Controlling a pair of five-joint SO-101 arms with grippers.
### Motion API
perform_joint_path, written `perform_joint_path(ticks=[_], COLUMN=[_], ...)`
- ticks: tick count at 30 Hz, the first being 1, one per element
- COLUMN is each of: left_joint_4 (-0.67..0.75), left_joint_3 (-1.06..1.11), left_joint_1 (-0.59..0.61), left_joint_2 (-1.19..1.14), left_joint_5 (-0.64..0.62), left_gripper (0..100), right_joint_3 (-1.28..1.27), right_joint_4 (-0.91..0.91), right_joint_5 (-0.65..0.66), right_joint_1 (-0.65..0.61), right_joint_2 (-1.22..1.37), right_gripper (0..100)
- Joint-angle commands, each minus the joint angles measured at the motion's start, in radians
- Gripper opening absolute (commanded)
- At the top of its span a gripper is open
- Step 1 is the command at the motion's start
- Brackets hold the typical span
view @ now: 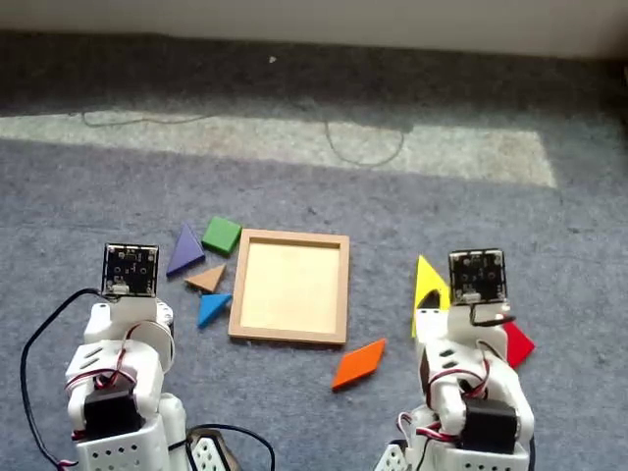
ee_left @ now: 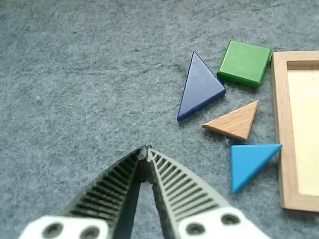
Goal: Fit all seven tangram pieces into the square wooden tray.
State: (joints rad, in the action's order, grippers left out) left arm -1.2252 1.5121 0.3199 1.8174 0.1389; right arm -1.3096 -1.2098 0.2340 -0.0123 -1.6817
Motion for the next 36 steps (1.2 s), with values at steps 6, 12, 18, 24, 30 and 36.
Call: perform_joint_path(ticks=[6,12,18,24,30,36], left_joint_4=[0.014,0.014,0.021,0.021,0.021,0.021], left_joint_3=[-0.018,-0.016,0.002,0.004,0.005,0.005], left_joint_1=[0.012,0.012,0.012,0.012,0.012,0.012], left_joint_2=[0.002,0.002,0.002,0.002,0.002,0.002], left_joint_5=[-0.005,-0.003,-0.002,-0.002,-0.002,-0.002], left_gripper=[1,1,1,1,1,1], right_joint_3=[0.217,0.257,0.311,0.406,0.455,0.453], right_joint_4=[-0.01,0.12,0.177,0.179,0.225,0.326], right_joint_5=[-0.11,-0.173,-0.21,-0.219,-0.241,-0.341], right_joint_1=[-0.108,-0.124,-0.12,-0.12,-0.124,-0.122], right_joint_2=[0.483,0.743,0.97,1.132,1.231,1.285], right_gripper=[20.7,21.0,28.7,30.1,30.1,30.1])
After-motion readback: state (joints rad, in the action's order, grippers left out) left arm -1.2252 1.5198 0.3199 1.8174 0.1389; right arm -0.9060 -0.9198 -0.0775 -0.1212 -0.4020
